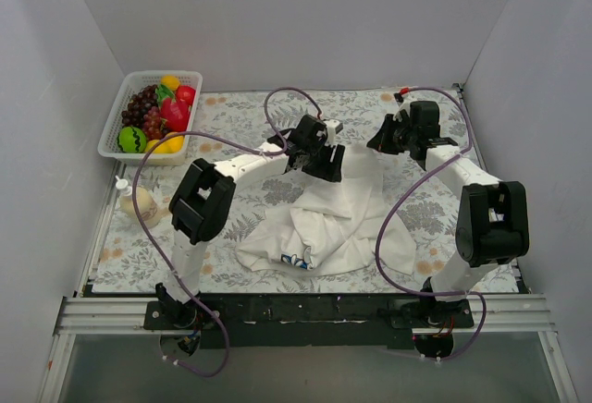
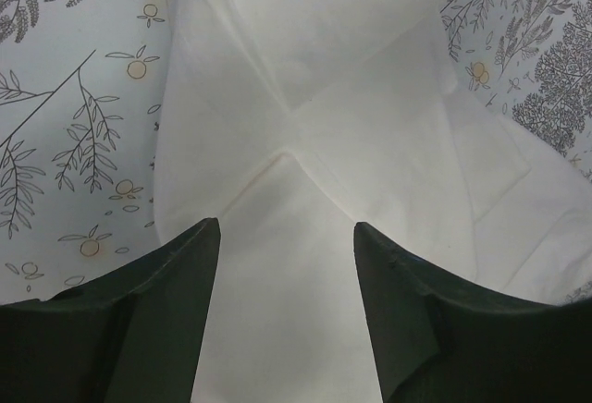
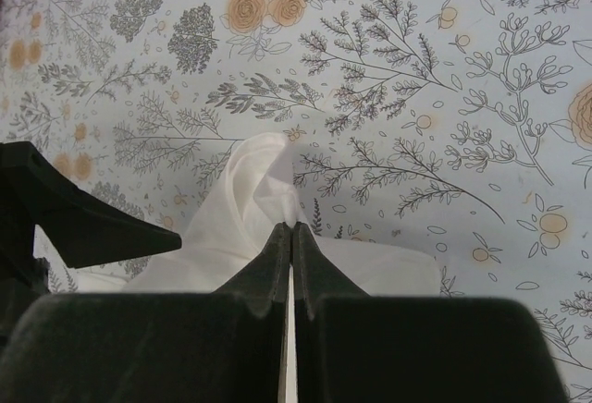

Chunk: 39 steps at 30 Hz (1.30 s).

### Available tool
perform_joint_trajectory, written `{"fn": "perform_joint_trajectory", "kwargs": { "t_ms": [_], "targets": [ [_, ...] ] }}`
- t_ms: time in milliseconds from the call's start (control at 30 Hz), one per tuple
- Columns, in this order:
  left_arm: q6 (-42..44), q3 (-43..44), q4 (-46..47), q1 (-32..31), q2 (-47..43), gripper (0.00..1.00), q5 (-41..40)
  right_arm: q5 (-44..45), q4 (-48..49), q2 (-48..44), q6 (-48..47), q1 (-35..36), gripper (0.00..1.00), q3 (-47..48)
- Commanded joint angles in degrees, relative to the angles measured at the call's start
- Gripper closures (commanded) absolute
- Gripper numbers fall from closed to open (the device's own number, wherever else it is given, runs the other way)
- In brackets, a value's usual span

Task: Pin the brooch onto the clothing

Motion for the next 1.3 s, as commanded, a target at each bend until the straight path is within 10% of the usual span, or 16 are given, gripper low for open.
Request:
{"fn": "perform_joint_trajectory", "kwargs": {
  "t_ms": [0,433,667,1267],
  "targets": [
    [1.73,3.52,1.99,-0.64,2.8,0.44,0.62,-0.18,1.59,0.93,-0.27,-0.45,0.99,0.65],
    [1.55,3.79,6.38,-1.26,6.94,0.44,0.17,-1.23,1.59,1.89,-0.36,-0.8,0.99,1.36],
    [1.82,2.65,6.38,-1.61,6.5,1.0,2.37,-1.23,-0.17,1.89,-0.62,-1.07,0.99,1.71],
    [0.06,-6.4,10.07,4.53,-14.75,1.0,-2.02,-3.69,-2.46,-4.52,-0.71,-1.24,0.99,5.31]
  ]
}}
